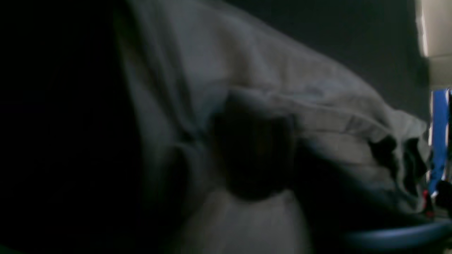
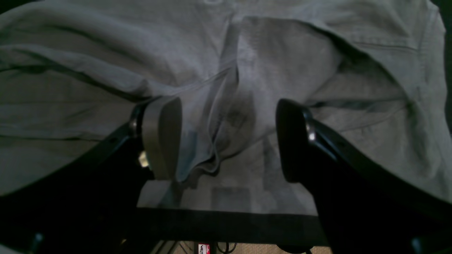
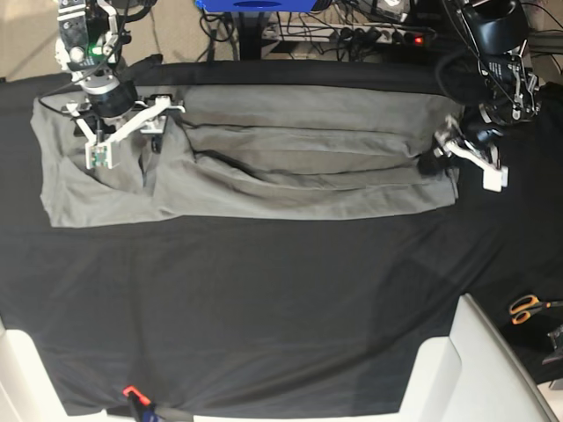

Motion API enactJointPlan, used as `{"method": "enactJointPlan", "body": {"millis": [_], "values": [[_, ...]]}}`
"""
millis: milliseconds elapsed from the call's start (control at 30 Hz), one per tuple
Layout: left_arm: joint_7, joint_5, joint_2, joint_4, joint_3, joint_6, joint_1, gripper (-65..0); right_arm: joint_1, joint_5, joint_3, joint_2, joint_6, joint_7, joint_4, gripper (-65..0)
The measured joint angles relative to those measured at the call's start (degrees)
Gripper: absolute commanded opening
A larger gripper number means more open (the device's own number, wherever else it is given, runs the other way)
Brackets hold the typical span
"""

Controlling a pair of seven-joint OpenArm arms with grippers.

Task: Fold the T-shirt properly
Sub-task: 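Grasp the shirt's end with the left gripper and pull it taut, then lift the held end with the left gripper and fold it toward the right gripper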

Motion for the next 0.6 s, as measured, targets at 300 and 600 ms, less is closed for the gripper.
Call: {"method": "enactJointPlan", "body": {"millis": [300,600], "values": [[0.4,0.7,-1.6,2.1,0.1,-0.1,0.3,-65.0,0.0,0.0,0.0,0.0,0.0,0.0,0.0,-25.8],[-1.1,0.7,-7.1,3.6,0.4,-0.1,0.7,-65.0,0.0,0.0,-0.4,0.0,0.0,0.0,0.0,-25.8]]}}
